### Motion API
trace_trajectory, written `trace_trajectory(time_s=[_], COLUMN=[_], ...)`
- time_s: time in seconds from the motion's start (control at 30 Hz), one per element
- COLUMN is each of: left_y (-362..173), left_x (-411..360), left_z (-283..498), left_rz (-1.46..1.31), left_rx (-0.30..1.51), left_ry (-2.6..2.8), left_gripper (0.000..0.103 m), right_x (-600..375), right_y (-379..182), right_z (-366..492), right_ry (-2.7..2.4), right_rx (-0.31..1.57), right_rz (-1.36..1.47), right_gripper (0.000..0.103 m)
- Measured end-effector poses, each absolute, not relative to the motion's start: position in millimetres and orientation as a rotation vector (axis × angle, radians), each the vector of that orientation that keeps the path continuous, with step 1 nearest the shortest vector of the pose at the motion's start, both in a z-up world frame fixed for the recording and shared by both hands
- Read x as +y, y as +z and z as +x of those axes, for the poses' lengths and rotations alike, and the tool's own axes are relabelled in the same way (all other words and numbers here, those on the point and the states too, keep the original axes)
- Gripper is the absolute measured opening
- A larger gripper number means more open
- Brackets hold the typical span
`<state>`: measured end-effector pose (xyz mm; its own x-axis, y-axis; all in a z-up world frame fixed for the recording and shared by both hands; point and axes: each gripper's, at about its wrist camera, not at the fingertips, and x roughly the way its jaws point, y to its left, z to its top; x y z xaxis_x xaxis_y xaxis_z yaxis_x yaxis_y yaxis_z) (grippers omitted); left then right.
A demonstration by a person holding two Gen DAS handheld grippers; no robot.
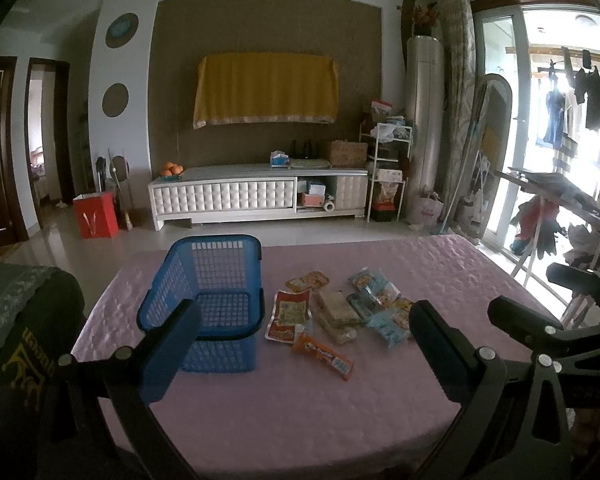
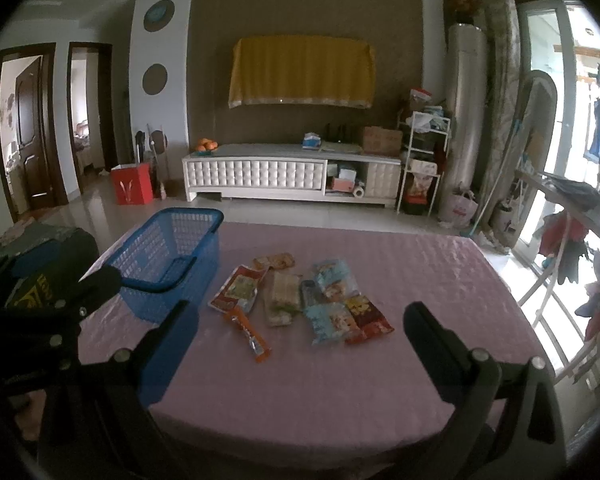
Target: Organize snacks
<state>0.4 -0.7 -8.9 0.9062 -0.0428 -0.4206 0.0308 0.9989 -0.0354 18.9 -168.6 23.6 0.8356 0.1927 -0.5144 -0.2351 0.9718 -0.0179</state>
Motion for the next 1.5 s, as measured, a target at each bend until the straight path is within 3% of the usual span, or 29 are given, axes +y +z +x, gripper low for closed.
trace_trajectory(time_s=[1.07,1.5], left_y=[-12.8,-3.6], left_x=[-4.6,-19.3], left_z=[3.3,49.3], left_rz=[-0.044,-0.007], left_rx=[0.452,0.507], left_ry=[-0.074,-0.136], left_gripper=[0.103,0.103], right_x=[-171.0,-196.6], right_y=[18.1,29.3], right_z=[18.3,46.8], right_ry=[0.217,0.183], right_rx=[0.538,0.522], right_rz=[-0.073,-0.019], right_gripper=[0.103,0.103])
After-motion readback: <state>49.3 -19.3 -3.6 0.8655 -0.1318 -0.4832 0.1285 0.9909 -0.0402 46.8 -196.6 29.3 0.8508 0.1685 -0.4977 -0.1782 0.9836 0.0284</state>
